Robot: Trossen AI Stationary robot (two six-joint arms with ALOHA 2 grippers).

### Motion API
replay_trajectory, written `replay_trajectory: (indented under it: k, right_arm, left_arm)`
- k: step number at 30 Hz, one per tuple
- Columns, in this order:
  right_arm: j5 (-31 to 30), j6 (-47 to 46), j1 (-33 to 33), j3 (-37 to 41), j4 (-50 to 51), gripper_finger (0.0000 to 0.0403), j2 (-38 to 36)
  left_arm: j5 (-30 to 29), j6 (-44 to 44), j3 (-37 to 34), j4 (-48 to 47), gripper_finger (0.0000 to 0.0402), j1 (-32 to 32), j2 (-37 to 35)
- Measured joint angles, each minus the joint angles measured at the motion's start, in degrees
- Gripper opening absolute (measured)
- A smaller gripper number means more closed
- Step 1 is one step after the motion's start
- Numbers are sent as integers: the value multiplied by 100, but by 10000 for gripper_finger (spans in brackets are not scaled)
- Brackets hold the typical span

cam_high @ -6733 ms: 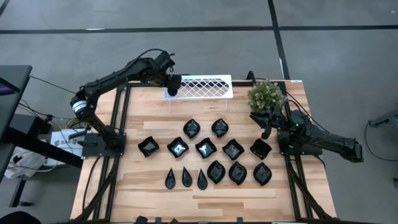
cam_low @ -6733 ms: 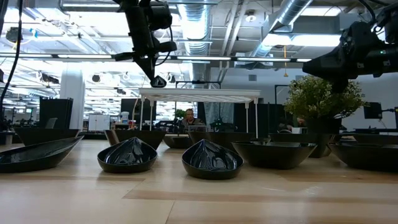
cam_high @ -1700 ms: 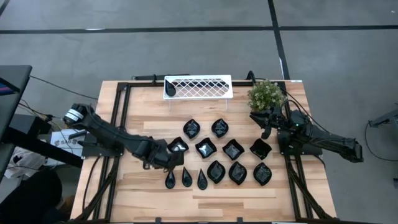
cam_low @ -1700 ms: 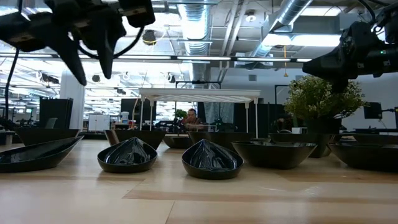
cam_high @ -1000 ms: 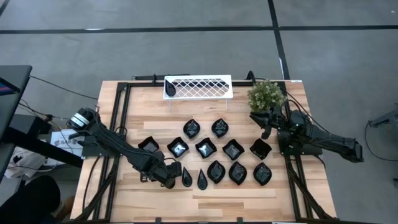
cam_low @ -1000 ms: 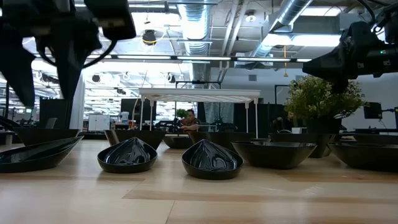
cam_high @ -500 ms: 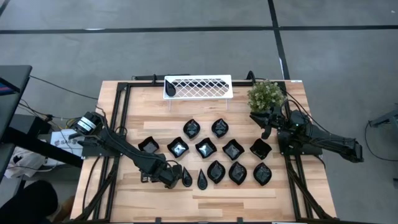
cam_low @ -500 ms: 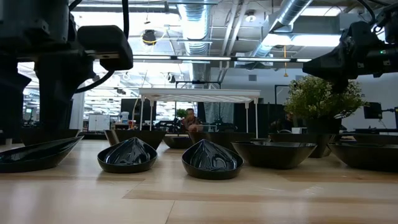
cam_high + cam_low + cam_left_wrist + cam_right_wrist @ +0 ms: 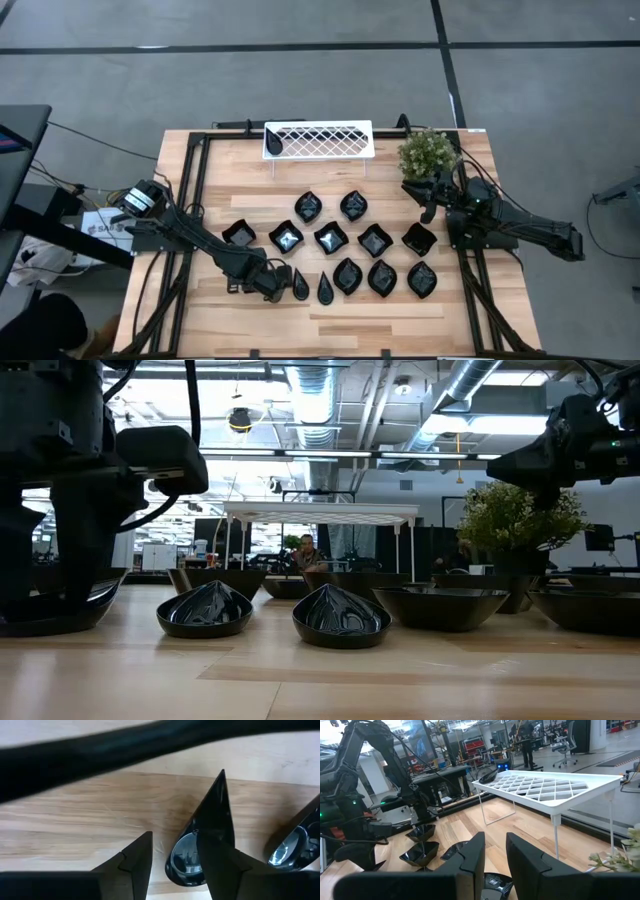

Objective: Pick & Place Mini shaped plates
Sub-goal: Stack the drop-shaped plate on top of the drop-shaped plate on the shelf

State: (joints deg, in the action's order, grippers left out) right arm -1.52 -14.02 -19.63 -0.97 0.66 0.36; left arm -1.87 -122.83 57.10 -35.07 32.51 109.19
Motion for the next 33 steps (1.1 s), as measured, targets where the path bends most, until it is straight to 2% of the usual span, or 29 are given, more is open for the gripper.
replay_trajectory:
  k: [5, 25, 33]
  right_arm:
    - [0, 0, 1, 0, -2, 74, 0]
    - [0, 0, 1, 0, 0, 74, 0]
    - [0, -1, 0, 0, -1, 74, 0]
  left_arm:
    - [44, 0, 2, 73, 141, 0, 0]
    - [44, 0, 2, 46, 12, 0, -3]
    - [42, 0, 4, 47, 6, 4, -9]
